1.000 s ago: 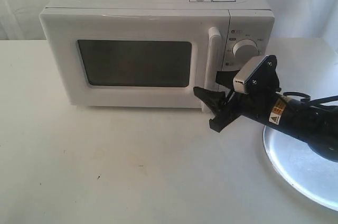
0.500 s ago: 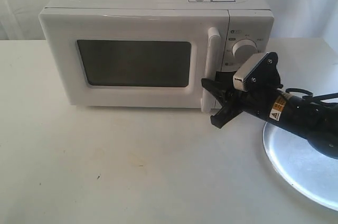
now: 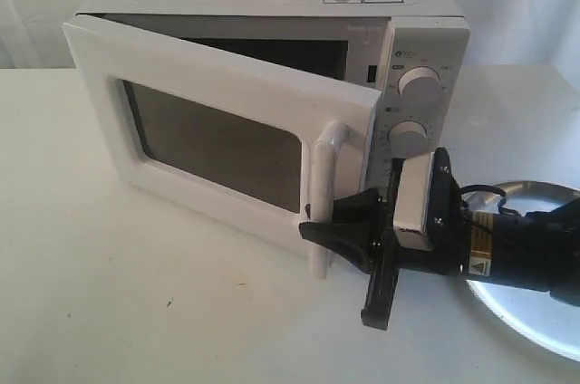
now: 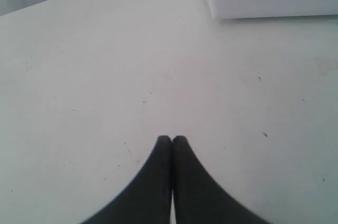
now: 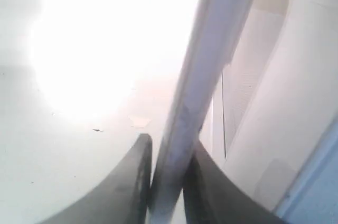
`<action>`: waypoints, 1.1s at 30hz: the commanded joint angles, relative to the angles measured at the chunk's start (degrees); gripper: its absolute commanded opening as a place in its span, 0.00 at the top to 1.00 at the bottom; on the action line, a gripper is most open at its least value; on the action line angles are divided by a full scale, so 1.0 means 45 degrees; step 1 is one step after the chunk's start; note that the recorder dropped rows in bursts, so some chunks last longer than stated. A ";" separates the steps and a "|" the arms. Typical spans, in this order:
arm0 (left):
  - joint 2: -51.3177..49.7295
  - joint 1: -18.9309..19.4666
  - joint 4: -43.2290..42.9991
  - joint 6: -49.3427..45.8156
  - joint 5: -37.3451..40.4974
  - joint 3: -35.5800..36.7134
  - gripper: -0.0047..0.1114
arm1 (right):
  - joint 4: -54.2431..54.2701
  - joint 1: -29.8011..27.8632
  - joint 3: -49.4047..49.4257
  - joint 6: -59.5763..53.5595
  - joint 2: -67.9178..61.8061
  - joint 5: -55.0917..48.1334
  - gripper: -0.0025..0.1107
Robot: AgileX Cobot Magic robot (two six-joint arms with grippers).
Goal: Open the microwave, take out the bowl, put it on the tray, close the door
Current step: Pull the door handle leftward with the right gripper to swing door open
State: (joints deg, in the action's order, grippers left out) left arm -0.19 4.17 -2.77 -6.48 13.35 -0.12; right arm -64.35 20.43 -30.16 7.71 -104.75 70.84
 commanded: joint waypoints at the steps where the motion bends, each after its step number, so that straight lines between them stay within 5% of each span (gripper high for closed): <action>1: 0.0042 -0.0052 0.0048 0.0057 -0.0007 0.0026 0.96 | -0.1038 0.0054 0.0424 -0.1345 0.0786 -0.0194 0.98; 5: 0.0042 -0.0052 0.0048 0.0057 -0.0007 0.0026 0.96 | -0.1076 0.0054 0.0819 -0.1148 0.1288 -0.0194 0.94; 14: 0.0042 -0.0052 0.0048 0.0057 -0.0007 0.0026 0.96 | -0.2272 0.0054 0.1316 0.3020 0.2477 -0.0194 0.56; 17: 0.0042 -0.0052 0.0048 0.0057 -0.0007 0.0026 0.96 | -0.5279 0.0054 0.1393 0.4139 0.3071 -0.0194 0.57; 19: 0.0042 -0.0052 0.0048 0.0057 -0.0007 0.0026 0.96 | -0.6811 0.0262 0.1367 0.7366 0.3995 -0.0194 0.70; 22: 0.0042 -0.0052 0.0048 0.0057 -0.0007 0.0026 0.96 | -0.7084 0.0260 0.1367 0.7347 0.5378 -0.0504 0.96; 25: 0.0042 -0.0052 0.0048 0.0057 -0.0007 0.0026 0.96 | -0.3033 0.0260 0.1389 0.7627 0.6267 -0.6499 0.98; 28: 0.0042 -0.0052 0.0048 0.0057 -0.0007 0.0026 0.96 | 0.1443 0.0260 0.1126 0.6328 0.6289 -0.9381 0.98; 33: 0.0042 -0.0052 0.0048 0.0057 -0.0007 0.0026 0.96 | 0.4962 0.0260 0.0881 0.4094 0.5925 -0.6990 0.98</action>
State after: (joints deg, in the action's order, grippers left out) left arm -0.19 4.17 -2.77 -6.48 13.35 -0.12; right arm -48.55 21.75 -25.72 30.65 -77.20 32.06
